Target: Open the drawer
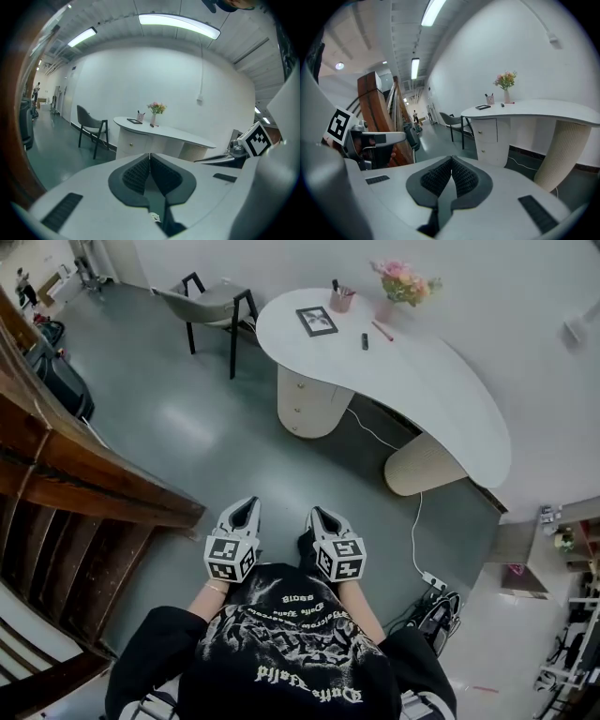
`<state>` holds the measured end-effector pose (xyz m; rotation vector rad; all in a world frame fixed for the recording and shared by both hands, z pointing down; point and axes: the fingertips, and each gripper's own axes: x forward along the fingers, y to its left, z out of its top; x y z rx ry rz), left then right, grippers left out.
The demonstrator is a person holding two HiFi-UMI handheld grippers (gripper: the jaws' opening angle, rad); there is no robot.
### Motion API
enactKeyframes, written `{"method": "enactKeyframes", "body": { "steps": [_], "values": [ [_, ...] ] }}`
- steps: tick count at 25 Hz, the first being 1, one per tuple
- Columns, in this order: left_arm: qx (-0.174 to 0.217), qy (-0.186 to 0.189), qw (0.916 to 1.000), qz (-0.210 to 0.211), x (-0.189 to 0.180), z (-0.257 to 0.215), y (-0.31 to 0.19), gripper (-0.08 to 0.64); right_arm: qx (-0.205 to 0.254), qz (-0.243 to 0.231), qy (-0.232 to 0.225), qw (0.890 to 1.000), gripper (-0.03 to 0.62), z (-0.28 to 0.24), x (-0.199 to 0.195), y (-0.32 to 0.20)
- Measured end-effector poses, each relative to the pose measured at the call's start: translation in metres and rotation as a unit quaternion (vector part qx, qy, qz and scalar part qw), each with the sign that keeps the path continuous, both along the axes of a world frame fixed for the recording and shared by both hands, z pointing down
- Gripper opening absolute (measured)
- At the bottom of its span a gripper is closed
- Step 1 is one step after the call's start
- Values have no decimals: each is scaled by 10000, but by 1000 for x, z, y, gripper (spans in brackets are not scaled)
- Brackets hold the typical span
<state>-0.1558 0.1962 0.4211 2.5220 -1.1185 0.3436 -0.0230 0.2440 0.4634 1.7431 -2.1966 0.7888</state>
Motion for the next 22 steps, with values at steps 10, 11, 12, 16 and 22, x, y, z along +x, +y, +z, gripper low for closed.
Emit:
{"method": "enactKeyframes", "body": {
  "steps": [10, 11, 12, 16, 22],
  "values": [
    [-148, -202, 9996, -157, 53, 6, -65, 25, -15, -331, -85, 9994, 26, -3, 51, -85],
    [-163, -205, 9995, -180, 58, 7, -71, 25, -26, -350, -92, 9993, 26, -2, 57, -92],
    [-183, -209, 9994, -205, 63, 9, -77, 25, -42, -368, -98, 9993, 26, 0, 62, -98],
    [-249, -240, 9990, -272, 85, 12, -97, 25, -36, -429, -161, 9989, 26, 1, 82, -119],
    [-250, -268, 9988, -312, 128, 15, -124, 25, 101, -565, -294, 9979, 26, -3, 122, -152]
  ]
}}
